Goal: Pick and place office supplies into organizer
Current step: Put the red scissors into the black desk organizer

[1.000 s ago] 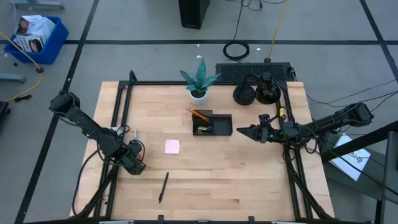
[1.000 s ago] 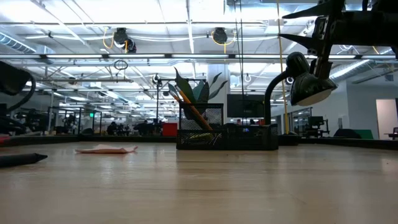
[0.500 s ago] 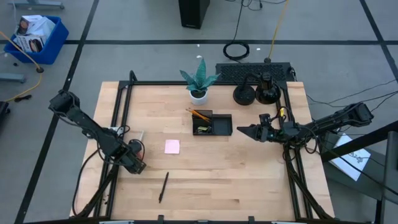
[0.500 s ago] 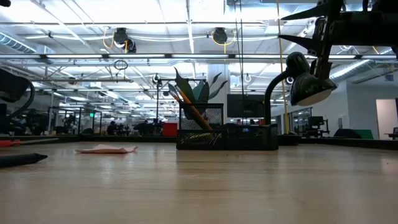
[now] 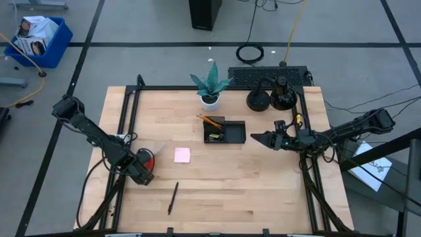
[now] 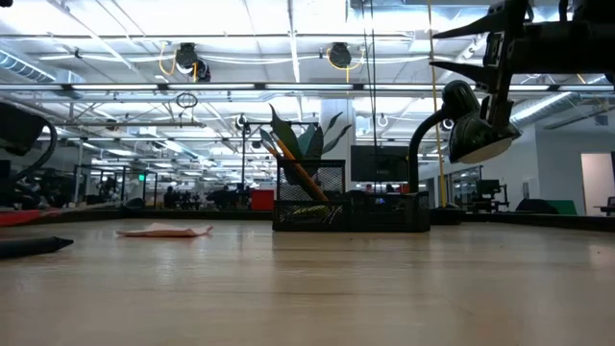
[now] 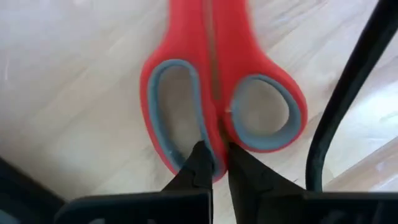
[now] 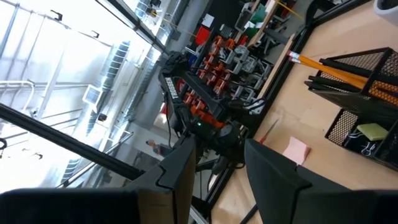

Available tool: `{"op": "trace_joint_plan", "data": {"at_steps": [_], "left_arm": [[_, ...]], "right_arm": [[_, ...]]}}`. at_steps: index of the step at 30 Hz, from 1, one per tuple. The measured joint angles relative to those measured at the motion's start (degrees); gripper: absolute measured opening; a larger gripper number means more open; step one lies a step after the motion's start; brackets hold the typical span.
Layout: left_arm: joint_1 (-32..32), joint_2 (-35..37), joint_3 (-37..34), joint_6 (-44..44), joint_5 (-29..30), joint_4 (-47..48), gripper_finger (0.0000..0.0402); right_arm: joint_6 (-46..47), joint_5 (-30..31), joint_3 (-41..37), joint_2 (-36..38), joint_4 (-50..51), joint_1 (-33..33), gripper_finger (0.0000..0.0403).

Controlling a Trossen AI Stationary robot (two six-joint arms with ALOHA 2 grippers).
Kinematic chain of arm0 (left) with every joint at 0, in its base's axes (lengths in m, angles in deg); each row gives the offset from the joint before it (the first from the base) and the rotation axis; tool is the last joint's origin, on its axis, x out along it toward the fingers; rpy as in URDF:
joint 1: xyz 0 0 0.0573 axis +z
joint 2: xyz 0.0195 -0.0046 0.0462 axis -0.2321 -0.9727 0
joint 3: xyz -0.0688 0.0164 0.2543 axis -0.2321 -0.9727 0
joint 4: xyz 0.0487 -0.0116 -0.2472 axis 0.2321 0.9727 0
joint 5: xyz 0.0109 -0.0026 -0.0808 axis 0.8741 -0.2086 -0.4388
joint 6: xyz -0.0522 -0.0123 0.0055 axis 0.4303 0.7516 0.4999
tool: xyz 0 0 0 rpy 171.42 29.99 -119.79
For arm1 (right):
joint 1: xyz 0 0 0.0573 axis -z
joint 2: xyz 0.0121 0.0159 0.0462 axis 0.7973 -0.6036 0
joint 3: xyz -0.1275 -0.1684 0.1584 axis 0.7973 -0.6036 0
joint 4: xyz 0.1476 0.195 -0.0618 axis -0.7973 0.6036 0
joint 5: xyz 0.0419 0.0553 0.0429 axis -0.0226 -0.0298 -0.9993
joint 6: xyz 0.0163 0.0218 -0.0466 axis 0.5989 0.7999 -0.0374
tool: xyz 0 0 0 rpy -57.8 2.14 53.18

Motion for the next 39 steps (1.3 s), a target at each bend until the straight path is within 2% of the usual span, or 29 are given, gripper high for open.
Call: {"op": "trace_joint_plan", "data": {"at_steps": [6,14,20,27,32,36,39], "left_arm": [[0.0,-0.2,0.9,0.3,5.7,-2.2,0.0028],[0.3,-0.2,5.3,0.3,11.1,-2.8,0.0012],[2.6,0.9,9.1,-2.7,12.2,-6.6,0.0016],[6.8,4.1,13.7,-8.9,6.5,-18.1,0.0011],[10.6,6.3,16.9,-8.3,3.3,-23.2,0.0021],[14.2,6.7,17.5,-2.7,-2.8,-28.7,0.0008],[16.1,6.7,17.5,1.9,-4.9,-34.1,0.0008]], "right_arm": [[-0.5,0.0,0.0,0.0,0.5,0.0,0.0130],[-1.0,-0.3,0.0,0.0,0.3,0.0,0.0130],[-5.8,-0.5,0.0,0.0,-3.7,0.0,0.0130],[-17.5,-3.8,2.5,0.0,-6.0,-0.1,0.0130],[-27.4,-6.7,7.9,0.0,3.2,0.0,0.0130],[-35.7,-11.5,12.6,0.0,10.9,0.1,0.0130],[-42.6,-16.0,16.9,0.0,17.0,0.1,0.0130]]}}
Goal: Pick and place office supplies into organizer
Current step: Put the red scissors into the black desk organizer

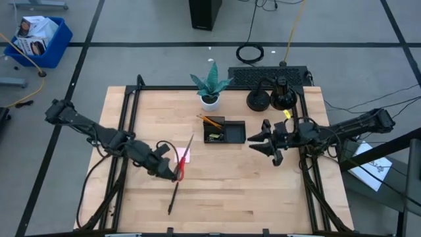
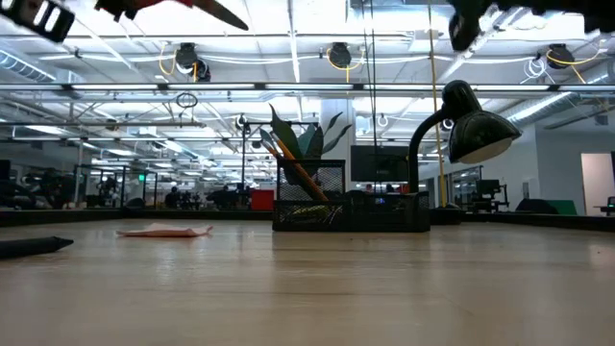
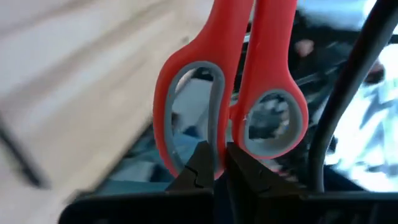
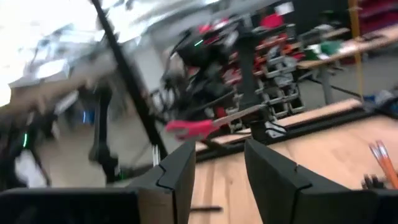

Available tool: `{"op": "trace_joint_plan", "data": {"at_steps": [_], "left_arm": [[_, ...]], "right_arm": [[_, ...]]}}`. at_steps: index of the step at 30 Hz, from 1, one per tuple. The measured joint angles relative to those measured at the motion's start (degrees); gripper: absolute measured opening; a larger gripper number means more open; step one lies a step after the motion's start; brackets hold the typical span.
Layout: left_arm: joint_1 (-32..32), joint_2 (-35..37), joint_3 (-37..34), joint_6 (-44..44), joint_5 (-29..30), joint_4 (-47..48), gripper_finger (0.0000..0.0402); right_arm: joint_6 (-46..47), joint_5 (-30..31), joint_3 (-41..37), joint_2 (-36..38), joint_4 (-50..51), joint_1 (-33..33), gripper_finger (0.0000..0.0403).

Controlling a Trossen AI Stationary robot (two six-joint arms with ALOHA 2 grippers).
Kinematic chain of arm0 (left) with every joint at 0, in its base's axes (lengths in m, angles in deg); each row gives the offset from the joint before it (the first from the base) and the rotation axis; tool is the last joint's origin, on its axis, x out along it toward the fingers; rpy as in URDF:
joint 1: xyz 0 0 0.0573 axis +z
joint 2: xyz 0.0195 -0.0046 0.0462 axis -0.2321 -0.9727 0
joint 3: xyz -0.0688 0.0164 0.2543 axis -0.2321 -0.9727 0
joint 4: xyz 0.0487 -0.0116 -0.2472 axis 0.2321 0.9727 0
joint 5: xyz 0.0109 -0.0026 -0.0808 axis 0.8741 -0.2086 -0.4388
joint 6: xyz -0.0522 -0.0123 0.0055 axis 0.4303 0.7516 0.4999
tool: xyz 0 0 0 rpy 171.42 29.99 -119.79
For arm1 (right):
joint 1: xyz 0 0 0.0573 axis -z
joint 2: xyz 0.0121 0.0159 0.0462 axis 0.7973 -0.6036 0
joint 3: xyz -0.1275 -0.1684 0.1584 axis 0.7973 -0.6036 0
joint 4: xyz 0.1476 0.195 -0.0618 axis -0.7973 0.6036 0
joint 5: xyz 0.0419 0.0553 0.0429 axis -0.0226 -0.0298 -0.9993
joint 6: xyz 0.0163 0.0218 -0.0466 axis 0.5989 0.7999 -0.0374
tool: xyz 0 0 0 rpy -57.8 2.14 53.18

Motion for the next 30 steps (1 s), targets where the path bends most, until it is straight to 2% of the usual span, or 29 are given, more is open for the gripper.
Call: {"op": "trace_joint_plan", "data": {"at_steps": [4,7,11,18,21,27,30], "left_arm": [[2.4,-0.1,0.0,6.4,-0.3,-6.3,0.0017],[3.9,0.0,0.1,8.5,-1.0,-8.1,0.0015],[5.5,0.0,0.1,8.3,-5.9,-11.5,0.0008],[7.7,0.0,0.1,8.6,-14.3,-12.9,0.0019],[7.8,-0.1,0.1,10.4,-14.5,-12.9,0.0008],[8.5,-0.1,0.1,11.1,-16.5,-13.0,0.0022],[8.5,-0.1,0.1,10.7,-16.6,-13.0,0.0017]], "right_arm": [[-10.8,-3.9,6.9,-0.3,11.5,-0.1,0.0130],[-18.7,-4.0,12.7,-1.6,19.3,-0.1,0.0130],[-26.6,-3.9,18.6,-5.2,24.5,0.0,0.0130],[-37.4,-4.0,30.1,-19.0,33.4,-0.5,0.0130],[-41.7,-4.0,34.9,-25.6,34.5,-0.5,0.0130],[-49.5,-3.9,46.0,-34.3,35.5,-0.5,0.0130],[-53.0,-3.8,51.3,-38.9,37.7,-0.5,0.0130]]}}
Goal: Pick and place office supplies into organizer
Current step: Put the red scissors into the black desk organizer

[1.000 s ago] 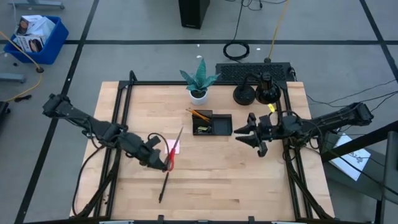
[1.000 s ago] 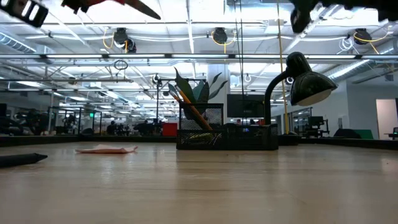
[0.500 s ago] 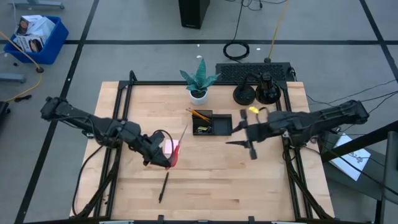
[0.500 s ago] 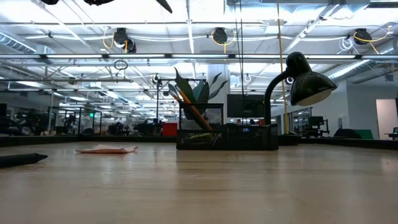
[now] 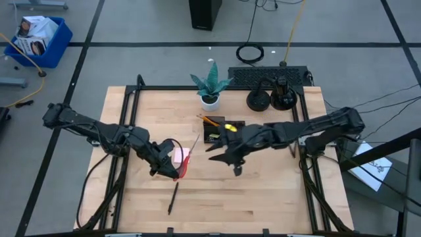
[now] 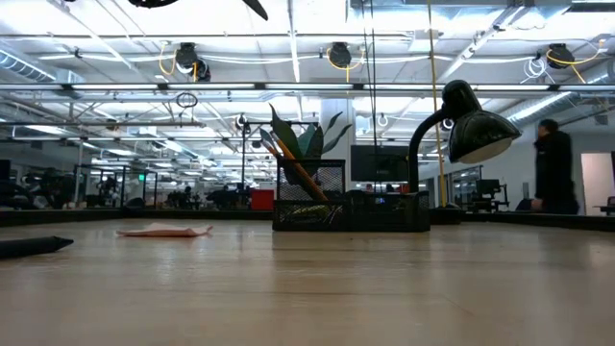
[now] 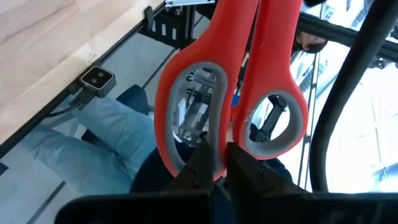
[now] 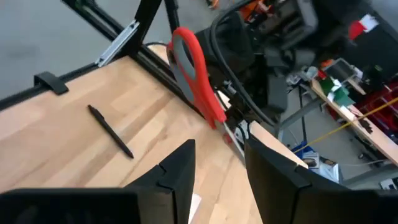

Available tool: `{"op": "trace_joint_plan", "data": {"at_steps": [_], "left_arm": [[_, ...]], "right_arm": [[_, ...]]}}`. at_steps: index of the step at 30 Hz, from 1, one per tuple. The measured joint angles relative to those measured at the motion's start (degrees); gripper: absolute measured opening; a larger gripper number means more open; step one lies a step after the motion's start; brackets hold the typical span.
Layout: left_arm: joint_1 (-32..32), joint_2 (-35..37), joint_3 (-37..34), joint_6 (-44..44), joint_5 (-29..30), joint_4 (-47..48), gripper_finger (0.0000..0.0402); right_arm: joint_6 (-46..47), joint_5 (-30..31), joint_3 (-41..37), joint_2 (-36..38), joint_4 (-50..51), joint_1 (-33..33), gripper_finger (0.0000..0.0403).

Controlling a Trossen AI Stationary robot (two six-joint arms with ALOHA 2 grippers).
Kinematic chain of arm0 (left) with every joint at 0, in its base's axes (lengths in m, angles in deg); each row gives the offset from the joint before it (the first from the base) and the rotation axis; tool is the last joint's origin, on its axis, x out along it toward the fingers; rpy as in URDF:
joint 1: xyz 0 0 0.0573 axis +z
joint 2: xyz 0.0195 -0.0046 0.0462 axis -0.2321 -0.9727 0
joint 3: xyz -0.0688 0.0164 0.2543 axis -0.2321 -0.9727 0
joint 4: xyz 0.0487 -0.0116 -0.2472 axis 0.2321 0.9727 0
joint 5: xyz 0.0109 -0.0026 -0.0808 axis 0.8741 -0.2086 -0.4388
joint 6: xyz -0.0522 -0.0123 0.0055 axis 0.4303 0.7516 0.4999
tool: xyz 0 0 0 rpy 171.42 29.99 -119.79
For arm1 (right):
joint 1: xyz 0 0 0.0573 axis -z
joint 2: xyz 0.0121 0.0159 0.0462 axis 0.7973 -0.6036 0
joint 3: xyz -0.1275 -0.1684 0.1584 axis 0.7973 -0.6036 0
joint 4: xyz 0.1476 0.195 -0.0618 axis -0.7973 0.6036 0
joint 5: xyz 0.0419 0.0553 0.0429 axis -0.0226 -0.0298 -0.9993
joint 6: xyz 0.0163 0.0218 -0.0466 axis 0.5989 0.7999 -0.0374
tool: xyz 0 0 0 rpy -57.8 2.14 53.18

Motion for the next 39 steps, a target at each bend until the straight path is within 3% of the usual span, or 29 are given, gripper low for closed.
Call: {"op": "trace_joint_plan", "data": {"at_steps": [5,10,14,20,39], "left_arm": [[0.0,0.0,0.0,-0.2,0.0,-0.1,0.0008],[0.0,0.0,0.0,-0.4,-0.4,-0.1,0.0022],[0.0,0.0,0.0,-0.5,-0.4,-0.1,0.0010],[0.0,0.0,0.0,-0.7,-0.3,0.1,0.0018],[-0.4,-2.3,-0.1,0.6,-0.8,-0.1,0.0012]], "right_arm": [[-4.2,-0.6,5.8,-4.3,2.7,-0.3,0.0130],[-7.9,-1.8,7.0,-6.9,3.0,-0.9,0.0130],[-12.6,-1.3,7.7,-8.8,1.9,-1.0,0.0130],[-13.6,-0.2,7.7,-9.7,-4.0,-1.1,0.0130],[-15.7,-3.4,7.6,-12.6,-5.6,0.8,0.0130]]}}
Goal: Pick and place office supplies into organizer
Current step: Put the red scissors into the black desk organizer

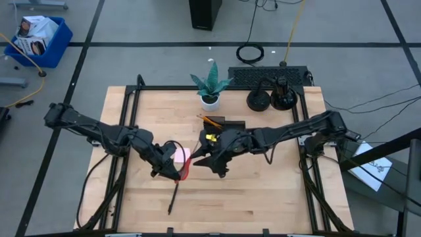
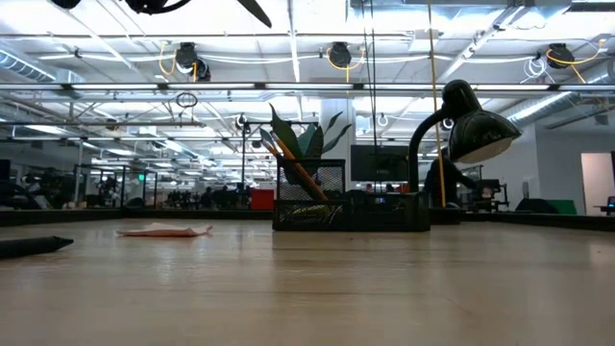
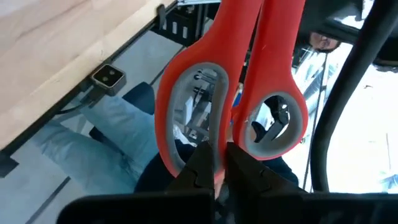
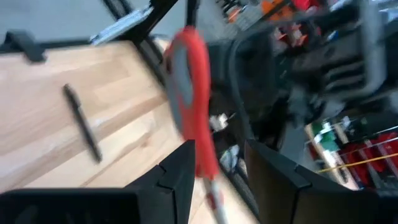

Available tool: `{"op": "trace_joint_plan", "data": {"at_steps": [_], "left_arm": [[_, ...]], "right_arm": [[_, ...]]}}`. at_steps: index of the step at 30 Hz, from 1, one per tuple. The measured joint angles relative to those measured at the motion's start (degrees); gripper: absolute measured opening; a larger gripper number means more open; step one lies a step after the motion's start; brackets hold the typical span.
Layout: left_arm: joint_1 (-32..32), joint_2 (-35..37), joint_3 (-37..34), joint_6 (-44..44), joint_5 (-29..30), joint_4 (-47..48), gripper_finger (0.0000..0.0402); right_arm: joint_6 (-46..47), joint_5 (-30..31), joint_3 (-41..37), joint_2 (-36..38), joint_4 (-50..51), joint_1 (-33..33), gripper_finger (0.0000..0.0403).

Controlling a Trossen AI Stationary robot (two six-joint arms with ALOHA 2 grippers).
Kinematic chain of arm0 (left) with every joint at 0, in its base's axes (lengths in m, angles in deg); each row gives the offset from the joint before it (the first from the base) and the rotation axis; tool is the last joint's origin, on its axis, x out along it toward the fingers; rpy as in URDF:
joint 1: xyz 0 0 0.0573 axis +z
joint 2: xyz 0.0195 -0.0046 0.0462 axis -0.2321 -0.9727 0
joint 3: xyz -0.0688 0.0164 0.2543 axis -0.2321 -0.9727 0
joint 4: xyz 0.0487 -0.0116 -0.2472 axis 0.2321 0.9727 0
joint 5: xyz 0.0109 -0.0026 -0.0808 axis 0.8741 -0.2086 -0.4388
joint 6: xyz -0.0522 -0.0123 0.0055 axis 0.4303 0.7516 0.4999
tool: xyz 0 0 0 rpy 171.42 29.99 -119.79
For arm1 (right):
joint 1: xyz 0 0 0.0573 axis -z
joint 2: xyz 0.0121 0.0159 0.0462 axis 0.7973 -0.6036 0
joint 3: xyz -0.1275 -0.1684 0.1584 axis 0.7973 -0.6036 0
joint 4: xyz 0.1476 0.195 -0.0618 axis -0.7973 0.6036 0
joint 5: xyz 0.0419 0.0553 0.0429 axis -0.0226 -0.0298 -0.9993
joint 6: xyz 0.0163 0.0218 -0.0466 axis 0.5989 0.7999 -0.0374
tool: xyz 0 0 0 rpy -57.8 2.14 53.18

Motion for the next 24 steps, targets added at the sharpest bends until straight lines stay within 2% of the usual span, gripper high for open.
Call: {"op": "trace_joint_plan", "data": {"at_steps": [6,19,24], "left_arm": [[-0.1,-1.4,0.0,1.3,-0.2,-4.8,0.0016],[-0.6,-2.0,0.0,1.4,-0.2,-3.7,0.0012],[-0.6,-1.9,0.0,1.7,0.2,-3.9,0.0020]], "right_arm": [[0.2,-1.2,0.0,-1.2,2.3,0.0,0.0130],[0.1,-2.9,0.0,-2.7,2.1,0.1,0.0130],[0.6,-4.2,0.0,-2.7,0.1,0.1,0.0098]]}}
